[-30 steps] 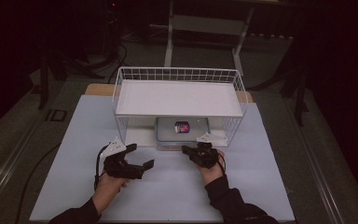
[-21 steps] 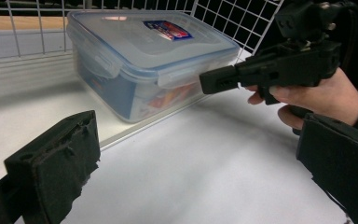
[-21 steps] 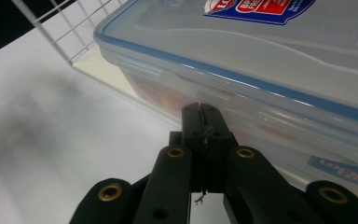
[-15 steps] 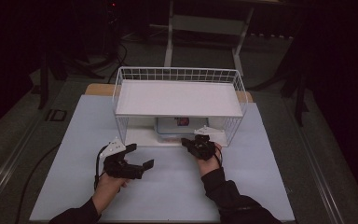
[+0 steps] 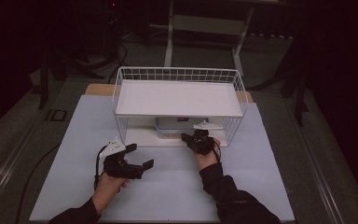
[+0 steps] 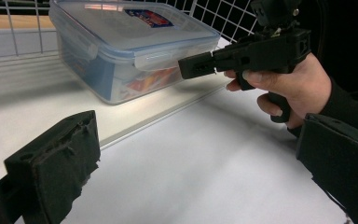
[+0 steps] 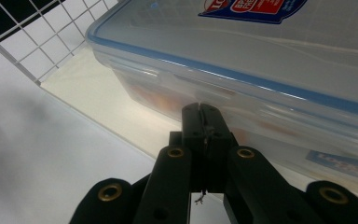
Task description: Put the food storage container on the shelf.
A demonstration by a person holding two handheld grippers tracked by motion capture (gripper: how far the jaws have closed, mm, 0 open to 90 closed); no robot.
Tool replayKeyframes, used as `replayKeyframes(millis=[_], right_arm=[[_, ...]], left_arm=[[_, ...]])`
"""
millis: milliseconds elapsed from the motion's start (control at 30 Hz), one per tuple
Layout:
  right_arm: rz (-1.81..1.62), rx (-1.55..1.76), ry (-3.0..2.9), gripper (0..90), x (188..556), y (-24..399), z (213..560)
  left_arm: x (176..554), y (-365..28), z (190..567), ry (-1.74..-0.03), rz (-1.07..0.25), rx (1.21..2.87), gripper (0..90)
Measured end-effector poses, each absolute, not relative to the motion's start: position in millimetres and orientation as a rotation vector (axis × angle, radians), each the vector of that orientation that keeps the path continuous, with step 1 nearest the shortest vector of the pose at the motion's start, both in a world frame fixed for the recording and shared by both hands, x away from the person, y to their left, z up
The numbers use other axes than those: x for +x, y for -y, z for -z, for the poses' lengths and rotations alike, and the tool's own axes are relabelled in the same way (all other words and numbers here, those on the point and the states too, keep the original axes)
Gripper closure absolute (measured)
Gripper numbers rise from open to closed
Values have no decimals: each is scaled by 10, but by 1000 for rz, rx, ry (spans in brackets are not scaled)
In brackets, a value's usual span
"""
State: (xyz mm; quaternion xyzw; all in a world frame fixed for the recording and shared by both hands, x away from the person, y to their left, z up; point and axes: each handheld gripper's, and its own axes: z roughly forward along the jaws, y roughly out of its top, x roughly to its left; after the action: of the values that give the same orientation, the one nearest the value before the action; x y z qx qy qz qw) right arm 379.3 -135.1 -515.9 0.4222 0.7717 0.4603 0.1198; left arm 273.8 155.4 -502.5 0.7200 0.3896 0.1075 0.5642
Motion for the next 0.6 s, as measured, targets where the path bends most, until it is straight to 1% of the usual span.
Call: replayKeyframes(millis=[233, 267, 300, 333, 367, 467, 500, 567, 600], right_arm=[[-1350, 1206, -2266, 895, 3775, 1303, 5160], [-1358, 1217, -2264, 879, 3759, 1304, 5157], [-1378, 1217, -2272, 831, 3727, 1312, 5148], [-1378, 1217, -2272, 831, 3727, 1312, 5148], [-1376, 1211, -2272, 811, 3717, 1314, 5146], [-1404, 1201, -2268, 689, 3657, 1338, 5124], [-1411, 1197, -2264, 625, 3634, 1347, 5113], [-1430, 1182, -2252, 524, 3579, 1367, 5087], [-1430, 1182, -2252, 524, 3579, 1367, 5087]], left_arm=[[2726, -1538, 5014, -904, -265, 1706, 0], [2726, -1540, 5012, -902, -267, 1706, 0], [2726, -1544, 5008, -902, -267, 1704, 0], [2726, -1545, 5006, -902, -267, 1704, 0], [2727, -1546, 5003, -903, -268, 1704, 0], [2721, -1550, 4997, -898, -273, 1705, 0], [2717, -1552, 4994, -896, -275, 1703, 0], [2712, -1558, 4988, -893, -278, 1708, 0], [2712, -1558, 4988, -893, -278, 1708, 0]])
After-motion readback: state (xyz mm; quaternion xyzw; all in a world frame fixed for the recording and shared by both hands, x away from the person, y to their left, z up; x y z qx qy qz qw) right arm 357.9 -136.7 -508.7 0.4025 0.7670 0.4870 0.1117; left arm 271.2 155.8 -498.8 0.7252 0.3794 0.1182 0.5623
